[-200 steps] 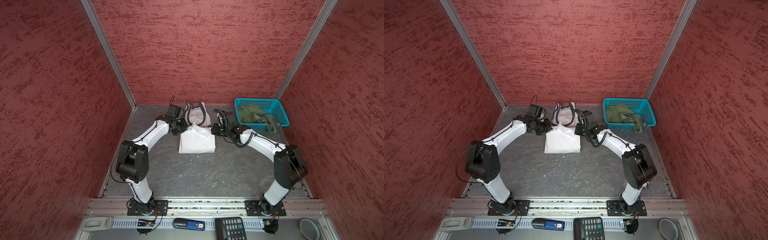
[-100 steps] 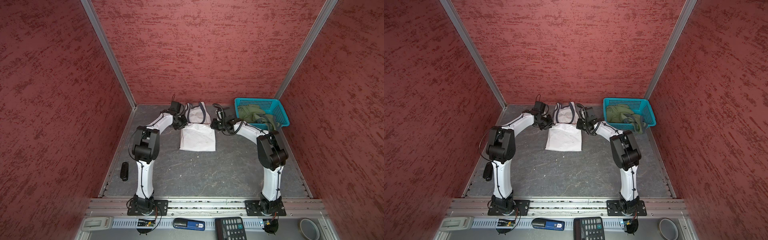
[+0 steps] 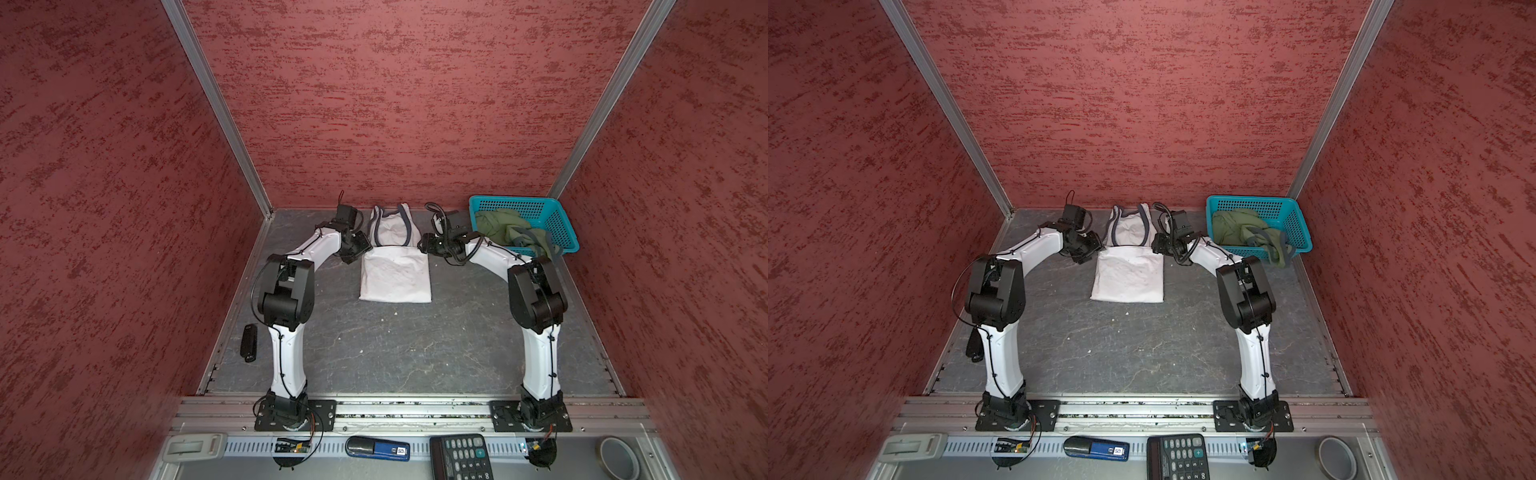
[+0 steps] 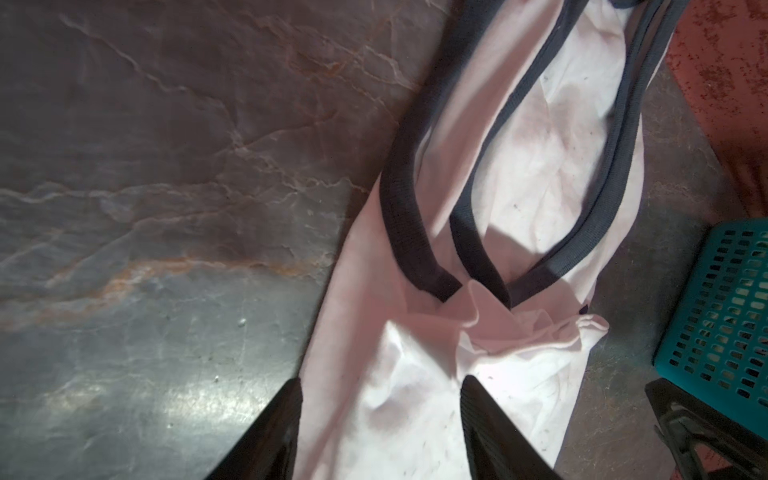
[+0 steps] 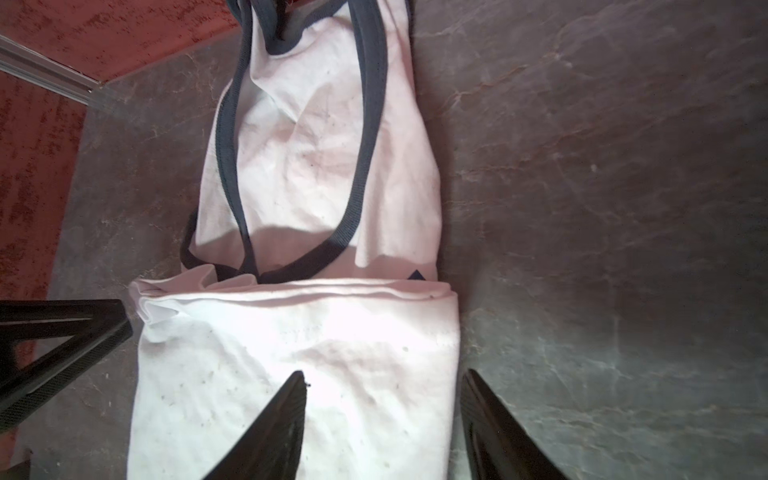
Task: Fold and stack the tank tops
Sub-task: 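Lay the folded hem near the straps and open both grippers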
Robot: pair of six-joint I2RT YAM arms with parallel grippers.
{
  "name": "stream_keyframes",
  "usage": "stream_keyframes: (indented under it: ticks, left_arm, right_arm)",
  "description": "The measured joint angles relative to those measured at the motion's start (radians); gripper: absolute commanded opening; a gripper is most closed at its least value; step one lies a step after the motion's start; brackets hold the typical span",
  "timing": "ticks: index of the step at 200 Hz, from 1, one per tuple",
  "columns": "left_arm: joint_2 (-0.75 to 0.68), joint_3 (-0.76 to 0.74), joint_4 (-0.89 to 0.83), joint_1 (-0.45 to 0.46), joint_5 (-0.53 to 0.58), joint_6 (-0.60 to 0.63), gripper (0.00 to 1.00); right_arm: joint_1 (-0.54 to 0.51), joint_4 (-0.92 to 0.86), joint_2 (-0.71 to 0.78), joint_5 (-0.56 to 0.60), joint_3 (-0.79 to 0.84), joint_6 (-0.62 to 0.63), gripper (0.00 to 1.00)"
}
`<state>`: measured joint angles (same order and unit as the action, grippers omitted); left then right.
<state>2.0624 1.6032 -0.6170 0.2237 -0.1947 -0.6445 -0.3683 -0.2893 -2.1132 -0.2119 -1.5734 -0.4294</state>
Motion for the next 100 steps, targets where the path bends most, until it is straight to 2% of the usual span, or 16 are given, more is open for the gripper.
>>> stream_keyframes:
  ticks: [40, 72, 100]
  left_arm:
    - [-0.001, -0.024, 0.040, 0.008, -0.016, 0.029, 0.63]
    - [0.025, -0.008, 0.055, 0.014, -0.019, 0.036, 0.54]
    - [0.082, 0.037, 0.057, 0.016, -0.024, 0.036, 0.48]
  right_arm:
    - [0.000, 0.002, -0.003, -0.001, 0.036, 0.004, 0.63]
    - [0.000, 0.017, -0.025, -0.014, 0.034, 0.003, 0.58]
    - [0.000, 0.013, -0.075, -0.030, 0.010, 0.004, 0.58]
